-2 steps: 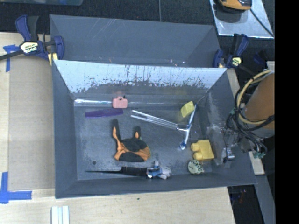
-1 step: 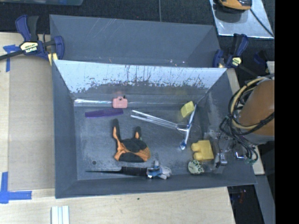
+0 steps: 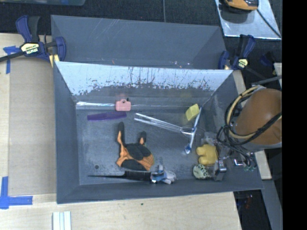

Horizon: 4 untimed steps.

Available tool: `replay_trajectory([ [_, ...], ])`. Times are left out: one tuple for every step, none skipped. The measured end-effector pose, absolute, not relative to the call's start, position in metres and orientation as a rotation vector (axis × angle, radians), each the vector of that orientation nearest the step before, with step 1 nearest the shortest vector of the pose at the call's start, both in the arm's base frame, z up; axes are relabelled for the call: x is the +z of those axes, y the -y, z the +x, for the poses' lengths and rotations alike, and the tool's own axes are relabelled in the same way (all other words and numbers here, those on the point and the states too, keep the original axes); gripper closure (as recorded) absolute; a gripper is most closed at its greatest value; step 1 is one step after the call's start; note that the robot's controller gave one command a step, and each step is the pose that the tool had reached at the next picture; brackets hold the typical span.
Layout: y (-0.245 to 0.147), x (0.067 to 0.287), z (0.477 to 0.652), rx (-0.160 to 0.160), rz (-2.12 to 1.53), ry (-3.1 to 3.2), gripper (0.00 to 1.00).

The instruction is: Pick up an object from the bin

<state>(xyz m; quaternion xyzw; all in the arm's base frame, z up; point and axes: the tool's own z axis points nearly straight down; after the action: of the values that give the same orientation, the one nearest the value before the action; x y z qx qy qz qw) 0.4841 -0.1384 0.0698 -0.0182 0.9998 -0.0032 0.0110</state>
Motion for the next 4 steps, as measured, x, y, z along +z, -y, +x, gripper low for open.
replay_trajectory([
  [0.137,0.071,0.485,-0.012,-0.031,-3.120,1.00],
  [0.137,0.071,0.485,-0.013,-0.032,-3.120,1.00],
  [0.137,0.082,0.485,-0.013,-0.033,-3.118,1.00],
  [0.137,0.101,0.485,-0.013,-0.034,-3.119,1.00],
])
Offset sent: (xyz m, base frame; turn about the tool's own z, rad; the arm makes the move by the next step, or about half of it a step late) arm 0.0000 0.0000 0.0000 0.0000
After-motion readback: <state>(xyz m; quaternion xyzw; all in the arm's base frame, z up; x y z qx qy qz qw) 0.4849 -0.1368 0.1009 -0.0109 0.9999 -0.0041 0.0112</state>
